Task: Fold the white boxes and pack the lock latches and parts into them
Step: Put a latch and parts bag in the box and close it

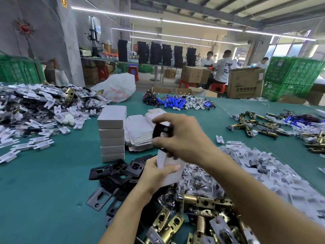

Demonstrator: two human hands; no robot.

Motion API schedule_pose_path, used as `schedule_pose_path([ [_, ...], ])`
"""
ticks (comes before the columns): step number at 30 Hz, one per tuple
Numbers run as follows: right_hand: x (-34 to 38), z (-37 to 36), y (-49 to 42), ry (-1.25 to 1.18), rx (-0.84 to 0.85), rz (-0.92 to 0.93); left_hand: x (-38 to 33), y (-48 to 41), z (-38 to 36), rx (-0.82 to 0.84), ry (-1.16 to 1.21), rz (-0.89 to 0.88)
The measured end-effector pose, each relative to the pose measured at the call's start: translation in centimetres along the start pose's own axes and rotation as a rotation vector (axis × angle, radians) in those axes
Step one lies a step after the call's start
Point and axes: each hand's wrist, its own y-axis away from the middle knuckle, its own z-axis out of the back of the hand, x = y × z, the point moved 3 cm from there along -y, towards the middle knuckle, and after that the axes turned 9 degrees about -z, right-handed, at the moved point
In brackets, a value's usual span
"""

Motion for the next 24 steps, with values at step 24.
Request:
schedule_pose_path([
  [24,-9.0,4.7,2.6,-0.269,-0.166,-0.442,-0.1,0.3,0.3,0.081,0.056,-0.053],
])
